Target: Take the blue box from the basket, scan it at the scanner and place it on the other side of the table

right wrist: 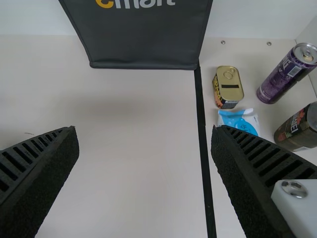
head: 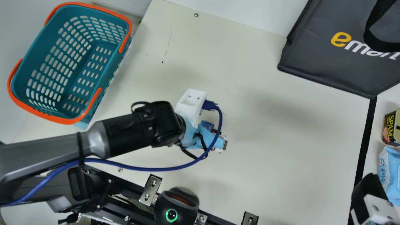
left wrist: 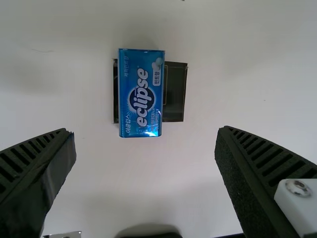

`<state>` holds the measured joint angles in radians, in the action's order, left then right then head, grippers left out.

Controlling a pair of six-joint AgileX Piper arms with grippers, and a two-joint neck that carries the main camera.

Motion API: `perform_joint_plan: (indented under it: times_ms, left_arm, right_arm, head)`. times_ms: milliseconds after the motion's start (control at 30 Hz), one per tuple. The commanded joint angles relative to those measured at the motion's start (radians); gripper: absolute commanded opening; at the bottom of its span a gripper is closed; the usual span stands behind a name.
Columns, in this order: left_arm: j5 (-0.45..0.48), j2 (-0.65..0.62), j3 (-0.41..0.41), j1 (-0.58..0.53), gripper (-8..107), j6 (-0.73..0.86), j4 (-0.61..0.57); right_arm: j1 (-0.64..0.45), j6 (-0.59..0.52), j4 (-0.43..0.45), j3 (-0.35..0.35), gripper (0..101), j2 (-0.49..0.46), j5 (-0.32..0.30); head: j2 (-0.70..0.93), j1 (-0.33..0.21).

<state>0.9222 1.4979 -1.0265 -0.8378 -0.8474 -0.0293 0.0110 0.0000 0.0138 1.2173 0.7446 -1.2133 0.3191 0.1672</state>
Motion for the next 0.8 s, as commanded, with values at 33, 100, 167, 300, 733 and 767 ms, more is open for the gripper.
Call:
perform_joint_plan:
  times_ms: [33, 100, 167, 300, 733, 767]
  left_arm:
    - [0.007, -0.03, 0.007, 0.023, 90, 0.023, -0.006]
    - [0.014, -0.049, 0.013, 0.04, 90, 0.039, -0.011]
    - [0.019, -0.066, 0.019, 0.058, 90, 0.055, -0.017]
    - [0.027, -0.096, 0.031, 0.095, 90, 0.09, -0.032]
    - [0.03, -0.12, 0.04, 0.14, 90, 0.128, -0.053]
    - [0.03, -0.12, 0.04, 0.14, 90, 0.128, -0.053]
  right_arm:
    - [0.0, 0.0, 0.0, 0.0, 95, 0.0, 0.0]
    - [0.0, 0.0, 0.0, 0.0, 95, 0.0, 0.0]
    - [0.0, 0.0, 0.0, 0.0, 95, 0.0, 0.0]
    - [0.0, 0.0, 0.0, 0.0, 95, 0.0, 0.0]
    - [0.0, 0.0, 0.0, 0.0, 95, 0.0, 0.0]
    - [0.0, 0.0, 0.0, 0.0, 95, 0.0, 0.0]
  head:
    - [0.002, -0.029]
    - [0.002, -0.029]
    - [0.002, -0.029]
    - [0.002, -0.029]
    - [0.002, -0.029]
    - [-0.021, -0.029]
